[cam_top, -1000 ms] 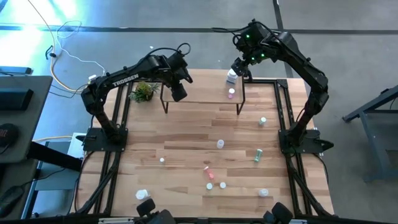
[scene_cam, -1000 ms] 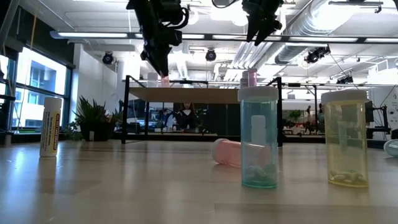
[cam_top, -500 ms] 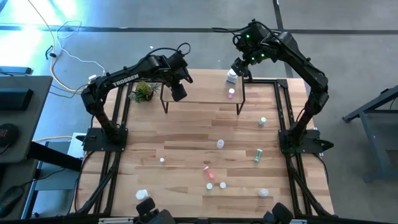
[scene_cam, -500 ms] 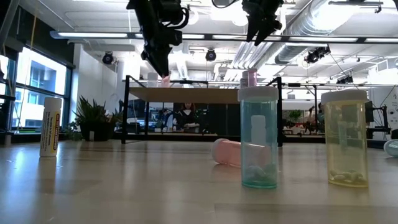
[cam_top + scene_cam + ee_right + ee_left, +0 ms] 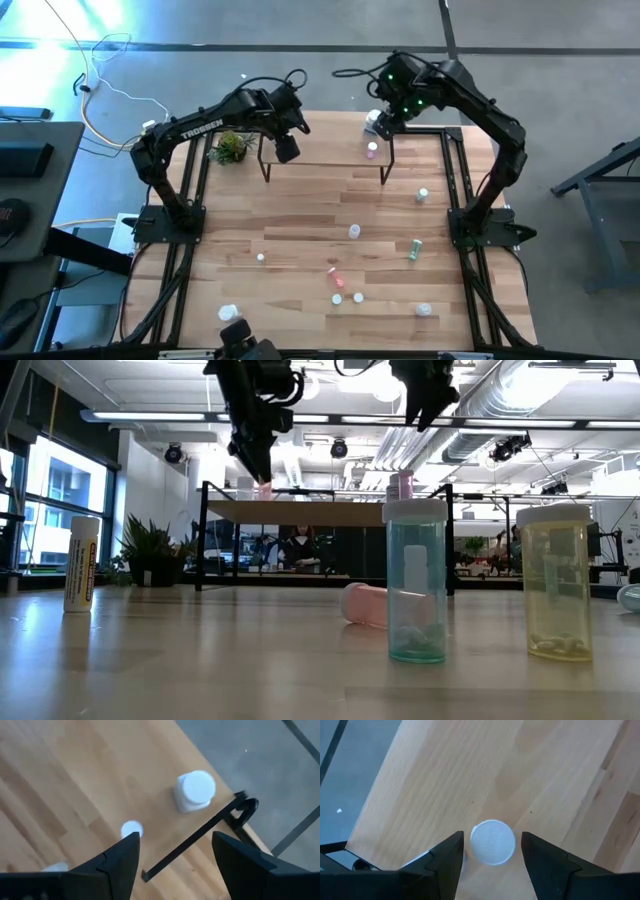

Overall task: Pick and place medicine bottles onto shelf by color
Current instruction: Put the left orange pill bottle on the shelf, then put the top transparent pill bottle on the shelf

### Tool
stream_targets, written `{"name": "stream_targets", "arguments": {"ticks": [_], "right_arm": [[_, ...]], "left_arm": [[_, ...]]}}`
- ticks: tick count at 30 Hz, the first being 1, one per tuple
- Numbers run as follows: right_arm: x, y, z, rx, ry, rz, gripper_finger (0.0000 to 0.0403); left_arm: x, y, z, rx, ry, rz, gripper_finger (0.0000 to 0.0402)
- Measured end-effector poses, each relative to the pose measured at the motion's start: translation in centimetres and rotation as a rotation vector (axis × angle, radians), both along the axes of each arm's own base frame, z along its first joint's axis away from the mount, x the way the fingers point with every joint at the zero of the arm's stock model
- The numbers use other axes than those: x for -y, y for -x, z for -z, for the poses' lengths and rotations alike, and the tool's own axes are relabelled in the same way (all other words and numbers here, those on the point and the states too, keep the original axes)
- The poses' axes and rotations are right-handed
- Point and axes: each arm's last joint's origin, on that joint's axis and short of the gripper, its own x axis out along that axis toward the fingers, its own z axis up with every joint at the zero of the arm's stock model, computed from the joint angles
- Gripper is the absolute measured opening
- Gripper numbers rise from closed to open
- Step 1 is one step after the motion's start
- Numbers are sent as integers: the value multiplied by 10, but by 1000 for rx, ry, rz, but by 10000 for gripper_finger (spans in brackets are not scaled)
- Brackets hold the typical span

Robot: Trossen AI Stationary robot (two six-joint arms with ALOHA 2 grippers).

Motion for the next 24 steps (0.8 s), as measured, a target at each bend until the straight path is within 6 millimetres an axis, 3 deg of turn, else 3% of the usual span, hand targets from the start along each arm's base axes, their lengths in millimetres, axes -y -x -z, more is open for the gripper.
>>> {"name": "stream_targets", "arguments": {"ticks": [7,15,19,24], "right_arm": [[-29,3,-11,33,-14,-23,240],[-60,0,-16,34,4,-50,240],[-77,-3,-9,14,-1,-73,240],[-99,-2,15,4,-39,-78,240]], "left_arm": [[7,4,-12,23,-18,17,191],[26,20,-48,118,-58,41,191],[43,32,-64,166,-48,64,191],[60,43,-80,238,-37,116,191]]}}
